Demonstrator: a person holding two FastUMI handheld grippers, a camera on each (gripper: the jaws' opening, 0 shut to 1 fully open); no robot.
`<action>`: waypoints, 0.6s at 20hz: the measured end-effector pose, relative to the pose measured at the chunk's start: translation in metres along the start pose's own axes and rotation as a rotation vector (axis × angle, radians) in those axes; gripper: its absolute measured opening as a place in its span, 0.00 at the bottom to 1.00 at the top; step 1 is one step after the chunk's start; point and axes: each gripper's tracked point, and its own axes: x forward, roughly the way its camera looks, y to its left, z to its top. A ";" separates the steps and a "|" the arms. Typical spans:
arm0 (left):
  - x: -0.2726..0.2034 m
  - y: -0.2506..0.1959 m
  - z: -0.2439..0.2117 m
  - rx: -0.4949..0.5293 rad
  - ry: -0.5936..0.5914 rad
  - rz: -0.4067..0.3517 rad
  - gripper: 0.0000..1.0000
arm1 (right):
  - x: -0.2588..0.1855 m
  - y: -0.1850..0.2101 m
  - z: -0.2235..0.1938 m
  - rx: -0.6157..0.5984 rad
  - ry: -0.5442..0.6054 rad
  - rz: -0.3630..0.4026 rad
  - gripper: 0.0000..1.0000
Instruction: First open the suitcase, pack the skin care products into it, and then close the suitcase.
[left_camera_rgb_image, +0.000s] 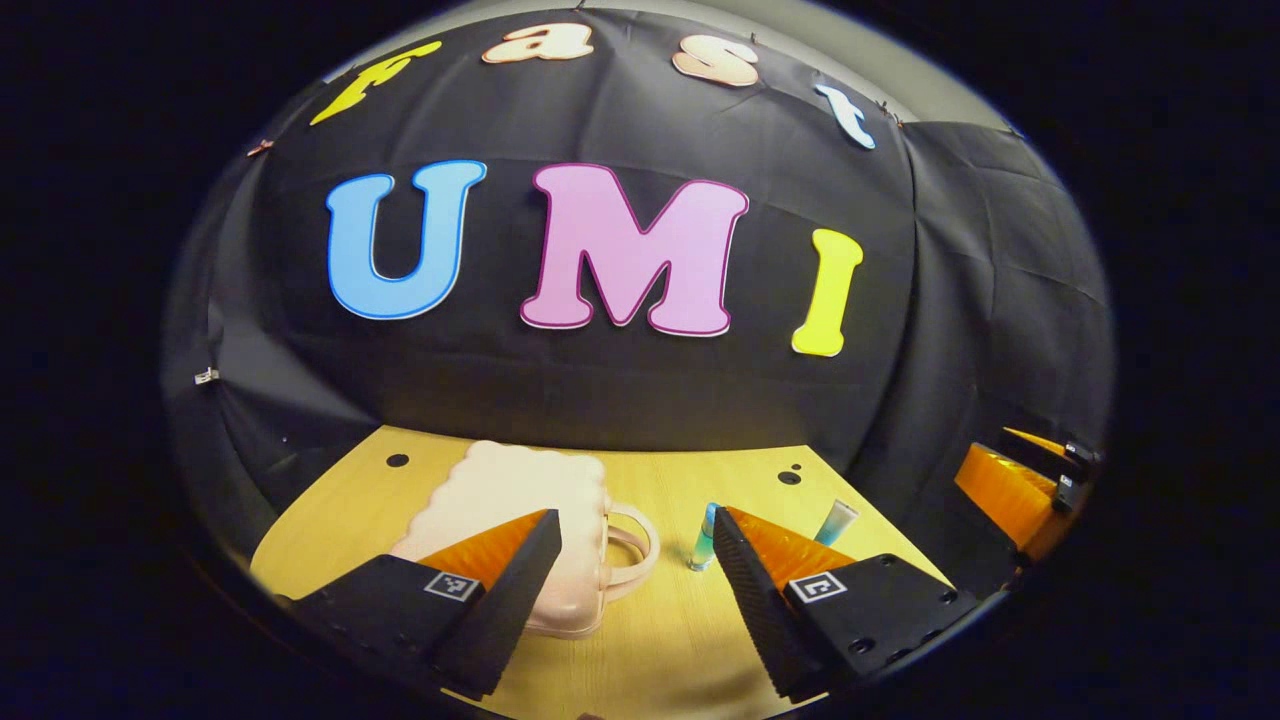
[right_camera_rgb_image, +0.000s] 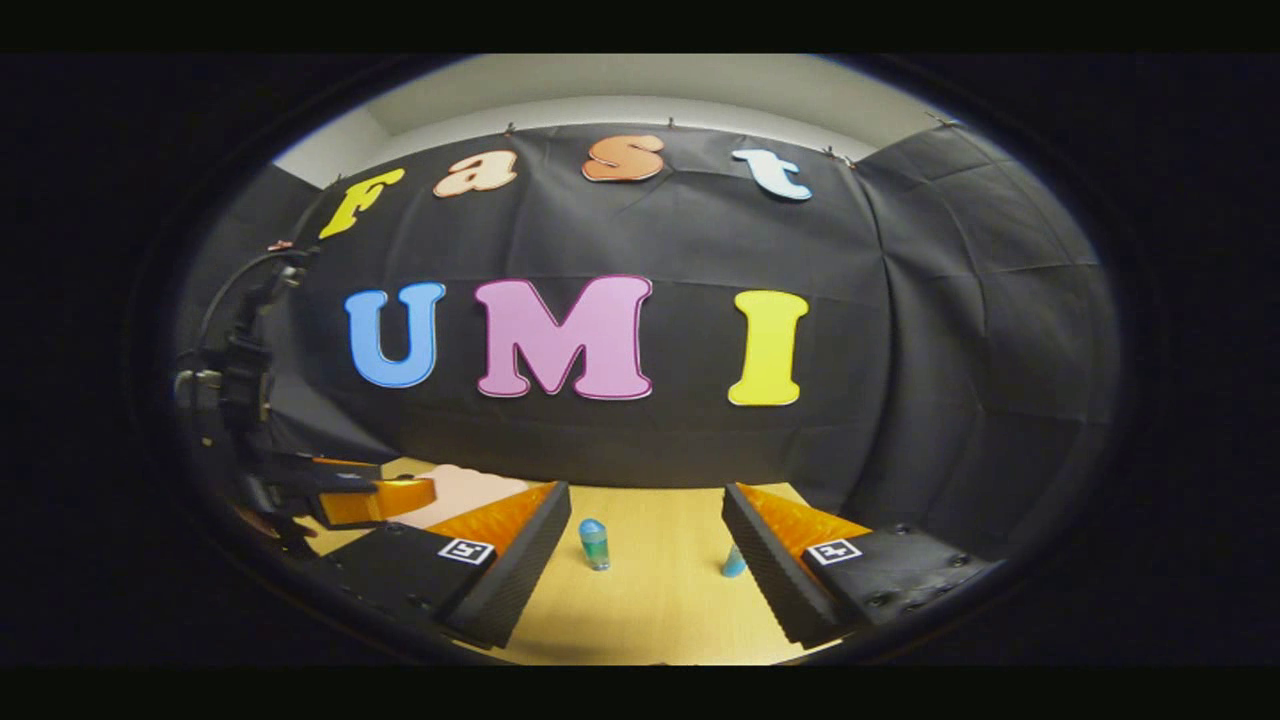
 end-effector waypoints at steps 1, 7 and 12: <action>0.017 -0.004 -0.006 -0.008 0.027 -0.004 0.96 | 0.003 -0.005 -0.004 -0.009 0.007 0.002 0.97; 0.114 -0.016 -0.064 -0.053 0.212 0.005 0.95 | 0.017 -0.022 -0.040 -0.071 0.083 0.017 0.97; 0.160 -0.017 -0.109 -0.079 0.354 0.001 0.89 | 0.028 -0.041 -0.065 -0.074 0.132 -0.018 0.96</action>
